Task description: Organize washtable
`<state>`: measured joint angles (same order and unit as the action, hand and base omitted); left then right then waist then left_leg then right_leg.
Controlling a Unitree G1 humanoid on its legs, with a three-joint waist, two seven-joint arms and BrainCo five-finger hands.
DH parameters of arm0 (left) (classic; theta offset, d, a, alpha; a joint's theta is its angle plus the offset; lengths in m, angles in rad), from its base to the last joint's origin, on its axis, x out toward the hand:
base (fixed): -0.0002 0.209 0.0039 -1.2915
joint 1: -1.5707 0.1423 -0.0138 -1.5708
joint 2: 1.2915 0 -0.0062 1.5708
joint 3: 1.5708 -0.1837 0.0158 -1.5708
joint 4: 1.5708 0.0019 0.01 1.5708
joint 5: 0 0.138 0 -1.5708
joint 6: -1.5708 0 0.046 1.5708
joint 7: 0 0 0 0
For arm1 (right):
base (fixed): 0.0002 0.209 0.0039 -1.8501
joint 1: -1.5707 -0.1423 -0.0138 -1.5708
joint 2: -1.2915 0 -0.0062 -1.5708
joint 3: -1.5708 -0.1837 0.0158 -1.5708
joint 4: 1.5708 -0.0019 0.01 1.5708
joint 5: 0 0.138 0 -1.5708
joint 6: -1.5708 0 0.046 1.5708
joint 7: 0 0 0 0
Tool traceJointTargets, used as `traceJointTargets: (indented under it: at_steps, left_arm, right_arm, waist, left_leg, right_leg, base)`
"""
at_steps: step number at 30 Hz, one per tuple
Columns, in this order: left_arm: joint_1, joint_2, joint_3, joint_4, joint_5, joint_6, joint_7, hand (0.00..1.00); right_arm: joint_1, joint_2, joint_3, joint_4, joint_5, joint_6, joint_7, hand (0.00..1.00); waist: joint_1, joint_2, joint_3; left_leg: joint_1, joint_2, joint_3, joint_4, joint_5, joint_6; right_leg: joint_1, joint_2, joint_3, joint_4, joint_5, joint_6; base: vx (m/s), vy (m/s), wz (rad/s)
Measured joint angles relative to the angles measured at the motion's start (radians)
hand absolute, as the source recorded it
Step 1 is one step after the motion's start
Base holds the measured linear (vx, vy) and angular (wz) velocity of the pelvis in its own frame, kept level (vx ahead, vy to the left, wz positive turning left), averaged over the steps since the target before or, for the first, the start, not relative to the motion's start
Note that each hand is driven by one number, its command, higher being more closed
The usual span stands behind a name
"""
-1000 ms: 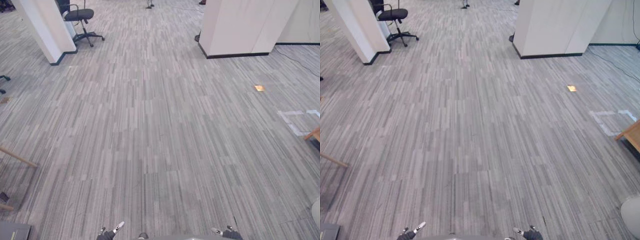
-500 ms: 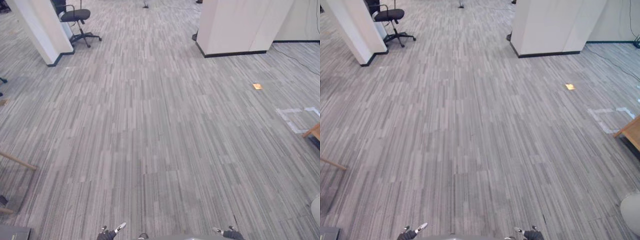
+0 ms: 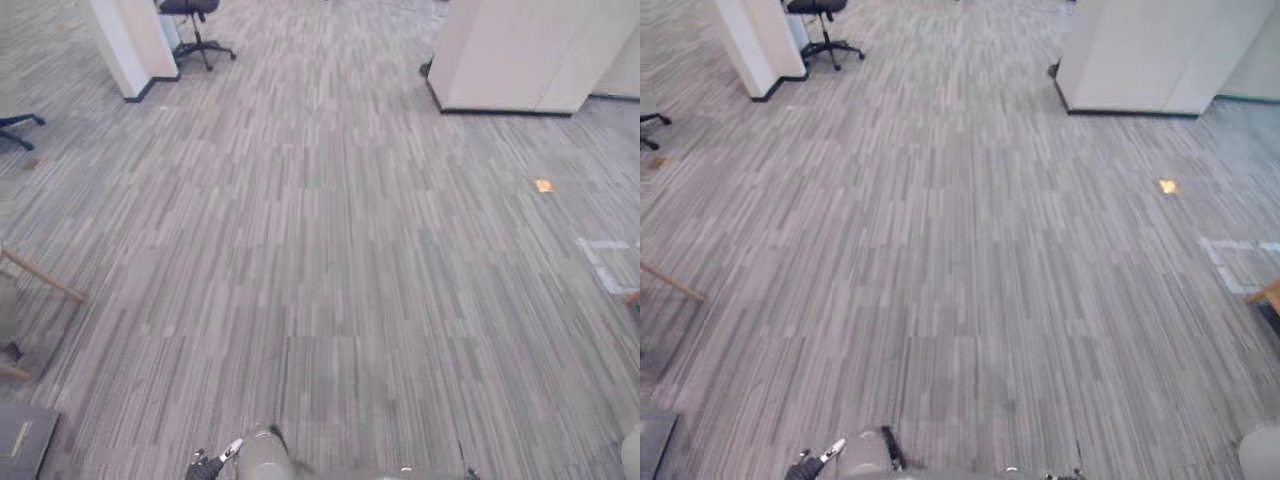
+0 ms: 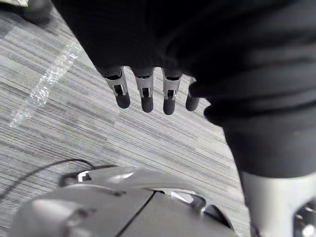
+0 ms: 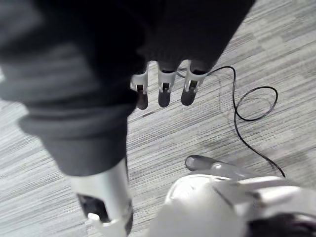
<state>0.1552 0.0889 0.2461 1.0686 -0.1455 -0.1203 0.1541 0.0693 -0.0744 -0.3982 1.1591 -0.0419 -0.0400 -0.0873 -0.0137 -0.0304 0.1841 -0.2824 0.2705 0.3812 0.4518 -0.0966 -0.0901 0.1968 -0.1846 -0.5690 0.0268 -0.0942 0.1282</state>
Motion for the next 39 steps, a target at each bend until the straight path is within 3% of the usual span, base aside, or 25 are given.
traceJointTargets:
  at_steps: [1, 2, 3, 5, 7, 8, 9, 11, 13, 14, 16, 18, 20, 22, 23, 24, 25, 28, 29, 32, 34, 35, 36, 38, 39]
  left_arm:
    - [0.000, -0.006, 0.000, 0.003, 0.000, 0.003, 0.000, 0.00]
    - [0.001, -0.007, 0.001, 0.005, 0.000, 0.005, 0.000, 0.00]
    - [0.002, -0.006, 0.002, 0.007, 0.000, 0.005, -0.001, 0.00]
    - [-0.024, 0.015, 0.001, -0.003, 0.000, 0.000, -0.001, 0.00]
    - [-0.018, 0.014, 0.003, -0.006, 0.000, 0.000, -0.001, 0.00]
    - [-0.010, 0.007, 0.010, -0.006, -0.001, 0.000, -0.001, 0.00]
    - [-0.010, 0.011, 0.008, -0.003, 0.000, 0.002, -0.002, 0.00]
    - [-0.010, 0.014, -0.020, 0.005, 0.001, 0.008, -0.003, 0.00]
    - [-0.011, 0.024, -0.050, 0.003, 0.003, 0.008, -0.003, 0.00]
    - [-0.007, 0.025, -0.056, 0.002, 0.004, 0.011, -0.003, 0.00]
    - [0.000, 0.031, -0.069, 0.001, 0.011, 0.017, -0.001, 0.00]
    - [0.001, 0.036, -0.090, -0.002, 0.020, 0.017, -0.001, 0.00]
    - [-0.003, 0.033, -0.100, -0.008, 0.032, 0.015, -0.001, 0.00]
    - [-0.021, 0.035, -0.116, -0.012, 0.049, 0.014, -0.001, 0.00]
    - [-0.029, 0.036, -0.122, -0.014, 0.060, 0.012, -0.001, 0.00]
    - [-0.038, 0.035, -0.125, -0.011, 0.073, 0.006, -0.001, 0.00]
    - [-0.049, 0.008, -0.121, -0.008, 0.082, 0.002, -0.001, 0.00]
    - [-0.059, -0.007, -0.124, -0.006, 0.100, -0.006, -0.002, 0.00]
    - [-0.058, -0.010, -0.123, -0.004, 0.100, -0.008, -0.003, 0.00]
    - [-0.057, 0.006, -0.115, 0.002, 0.101, -0.008, -0.019, 0.00]
    - [-0.057, -0.001, -0.110, 0.005, 0.101, -0.006, -0.022, 0.00]
    - [-0.057, -0.016, -0.089, 0.007, 0.101, -0.001, -0.022, 0.00]
    - [-0.056, -0.021, -0.077, 0.012, 0.101, 0.002, -0.021, 0.00]
    - [-0.044, -0.012, -0.075, 0.026, 0.098, 0.007, -0.020, 0.00]
    - [-0.043, -0.001, -0.068, 0.025, 0.096, 0.006, -0.019, 0.00]
  right_arm:
    - [-0.018, -0.002, -0.009, -0.001, 0.000, -0.001, 0.000, 0.00]
    - [-0.031, 0.005, -0.017, -0.001, -0.001, -0.001, -0.001, 0.00]
    - [-0.039, 0.019, -0.017, 0.000, 0.000, -0.002, -0.002, 0.00]
    - [-0.049, 0.040, -0.015, 0.002, -0.004, -0.004, 0.004, 0.00]
    - [-0.052, 0.030, 0.002, 0.003, -0.009, -0.004, 0.003, 0.00]
    - [-0.052, 0.025, 0.019, 0.004, -0.009, -0.006, 0.003, 0.00]
    - [-0.053, 0.025, 0.021, 0.005, -0.009, -0.008, 0.004, 0.00]
    - [-0.051, 0.021, 0.021, 0.003, -0.009, -0.010, 0.005, 0.00]
    - [-0.044, 0.011, 0.020, -0.008, -0.009, -0.015, 0.013, 0.00]
    - [-0.053, 0.003, 0.028, -0.004, -0.011, -0.014, 0.020, 0.00]
    - [-0.061, 0.002, 0.052, -0.004, -0.012, -0.016, 0.025, 0.00]
    - [-0.067, 0.001, 0.064, -0.011, -0.021, -0.021, 0.027, 0.00]
    - [-0.068, -0.001, 0.066, -0.046, -0.021, -0.024, 0.028, 0.00]
    - [-0.068, -0.003, 0.081, -0.064, -0.021, -0.024, 0.028, 0.00]
    - [-0.064, -0.002, 0.083, -0.070, -0.021, -0.023, 0.027, 0.00]
    - [-0.055, -0.003, 0.082, -0.066, -0.021, -0.021, 0.027, 0.00]
    - [-0.070, -0.026, 0.080, -0.067, -0.021, -0.018, 0.026, 0.00]
    - [-0.070, -0.026, 0.057, -0.056, -0.020, -0.015, 0.026, 0.00]
    - [-0.066, -0.030, 0.052, -0.053, -0.018, -0.014, 0.026, 0.00]
    - [-0.047, -0.010, 0.052, -0.044, -0.016, -0.018, 0.025, 0.00]
    - [-0.032, -0.017, 0.037, -0.044, -0.015, -0.020, 0.026, 0.00]
    - [-0.021, -0.028, 0.032, -0.044, -0.015, -0.020, 0.028, 0.00]
    - [-0.019, -0.031, 0.033, -0.044, -0.015, -0.020, 0.028, 0.00]
    - [0.004, -0.024, 0.037, -0.044, -0.016, -0.019, 0.026, 0.00]
    - [0.007, -0.015, 0.038, -0.044, -0.018, -0.017, 0.025, 0.00]
  waist:
    - [0.000, 0.008, 0.005]
    - [0.002, 0.005, 0.010]
    - [0.005, -0.009, 0.010]
    - [0.005, -0.039, 0.021]
    - [0.036, -0.035, 0.020]
    - [0.036, -0.030, 0.015]
    - [0.034, -0.035, 0.013]
    - [0.024, -0.036, 0.009]
    - [0.020, -0.038, 0.011]
    - [0.022, -0.027, 0.019]
    - [0.014, -0.035, 0.022]
    - [0.000, -0.026, 0.027]
    - [-0.010, -0.009, 0.034]
    - [-0.025, -0.001, 0.035]
    - [-0.026, -0.003, 0.034]
    - [-0.025, -0.004, 0.034]
    - [-0.004, 0.047, 0.043]
    - [-0.014, 0.057, 0.049]
    - [-0.015, 0.053, 0.047]
    - [-0.020, 0.027, 0.031]
    - [-0.028, 0.054, 0.024]
    - [-0.023, 0.079, 0.026]
    - [-0.023, 0.087, 0.025]
    - [-0.024, 0.081, 0.027]
    - [-0.020, 0.075, 0.026]
  left_leg:
    - [0.001, -0.026, -0.014, -0.129, 0.018, -0.019]
    - [0.015, -0.057, -0.027, -0.221, 0.110, -0.012]
    - [0.046, -0.100, -0.018, -0.274, 0.150, 0.002]
    - [0.006, -0.109, -0.010, -0.192, 0.099, 0.028]
    - [-0.055, -0.060, -0.014, 0.033, -0.044, 0.028]
    - [-0.069, -0.041, -0.015, 0.121, -0.134, 0.041]
    - [-0.067, -0.046, -0.010, 0.146, -0.170, 0.037]
    - [-0.041, -0.075, 0.008, 0.168, -0.230, 0.054]
    - [0.008, -0.100, 0.028, 0.172, -0.268, 0.075]
    - [0.062, -0.107, 0.032, 0.162, -0.288, 0.083]
    - [0.173, -0.129, 0.036, 0.098, -0.297, 0.086]
    - [0.269, -0.143, 0.039, 0.012, -0.289, 0.074]
    - [0.349, -0.143, 0.039, -0.068, -0.277, 0.052]
    - [0.383, -0.141, 0.027, -0.119, -0.267, 0.033]
    - [0.405, -0.148, 0.022, -0.141, -0.261, 0.013]
    - [0.440, -0.152, -0.002, -0.168, -0.254, -0.019]
    - [0.439, -0.120, -0.014, -0.164, -0.241, -0.028]
    - [0.470, -0.153, -0.055, -0.295, -0.193, -0.002]
    - [0.495, -0.153, -0.050, -0.291, -0.175, -0.023]
    - [0.475, -0.144, -0.065, -0.143, -0.165, -0.029]
    - [0.367, -0.088, -0.093, 0.109, -0.155, -0.046]
    - [0.305, -0.026, -0.098, 0.260, -0.114, -0.082]
    - [0.286, 0.002, -0.092, 0.323, -0.082, -0.079]
    - [0.244, 0.068, -0.070, 0.463, 0.090, -0.067]
    - [0.203, 0.081, -0.067, 0.524, 0.060, -0.042]
  right_leg:
    - [-0.013, -0.009, 0.006, 0.002, 0.002, 0.006]
    - [-0.017, -0.026, 0.014, 0.002, 0.003, 0.025]
    - [-0.011, -0.052, 0.020, -0.012, 0.003, 0.041]
    - [-0.012, -0.060, 0.025, -0.025, 0.015, 0.050]
    - [-0.006, -0.064, 0.058, -0.019, 0.014, 0.058]
    - [-0.012, -0.081, 0.079, 0.036, -0.015, 0.087]
    - [-0.016, -0.103, 0.086, 0.086, -0.042, 0.101]
    - [-0.142, -0.207, 0.138, 0.398, -0.080, 0.073]
    - [-0.328, -0.295, 0.228, 0.797, -0.015, -0.088]
    - [-0.393, -0.279, 0.264, 0.959, -0.027, -0.081]
    - [-0.439, -0.238, 0.251, 1.061, -0.089, -0.075]
    - [-0.486, -0.180, 0.193, 1.008, -0.158, -0.086]
    - [-0.537, -0.119, 0.113, 0.791, -0.171, -0.103]
    - [-0.579, -0.079, 0.112, 0.507, -0.100, -0.096]
    - [-0.575, -0.064, 0.138, 0.353, 0.024, -0.098]
    - [-0.532, -0.041, 0.157, 0.246, 0.220, -0.174]
    - [-0.513, 0.002, 0.164, 0.230, 0.229, -0.182]
    - [-0.497, -0.010, 0.169, 0.323, 0.124, -0.167]
    - [-0.495, -0.015, 0.177, 0.359, 0.098, -0.162]
    - [-0.488, -0.038, 0.202, 0.443, -0.012, -0.133]
    - [-0.454, -0.018, 0.177, 0.416, -0.022, -0.134]
    - [-0.428, 0.003, 0.171, 0.408, -0.029, -0.134]
    - [-0.416, 0.015, 0.170, 0.407, -0.039, -0.131]
    - [-0.345, 0.050, 0.180, 0.360, -0.053, -0.148]
    - [-0.317, 0.059, 0.188, 0.321, -0.055, -0.156]
  base:
    - [0.10, 0.212, -0.28]
    - [0.20, 0.285, -0.17]
    - [0.27, 0.214, 0.01]
    - [0.27, 0.139, 0.04]
    - [0.22, 0.178, -0.46]
    - [0.32, 0.319, -0.46]
    - [0.40, 0.404, -0.25]
    - [0.30, 0.303, 0.02]
    - [0.34, 0.256, 0.09]
    - [0.43, 0.212, -0.01]
    - [0.45, 0.113, 0.03]
    - [0.39, 0.034, 0.08]
    - [0.39, -0.071, 0.16]
    - [0.38, -0.121, 0.44]
    - [0.47, -0.177, 0.60]
    - [0.55, -0.161, 0.25]
    - [0.44, -0.111, 0.03]
    - [0.19, -0.038, -0.07]
    - [0.10, -0.044, -0.01]
    - [0.14, -0.080, -0.08]
    - [0.18, -0.102, -0.02]
    - [0.23, -0.080, -0.12]
    - [0.27, -0.028, -0.26]
    - [0.26, -0.008, -0.16]
    - [0.21, -0.007, -0.06]
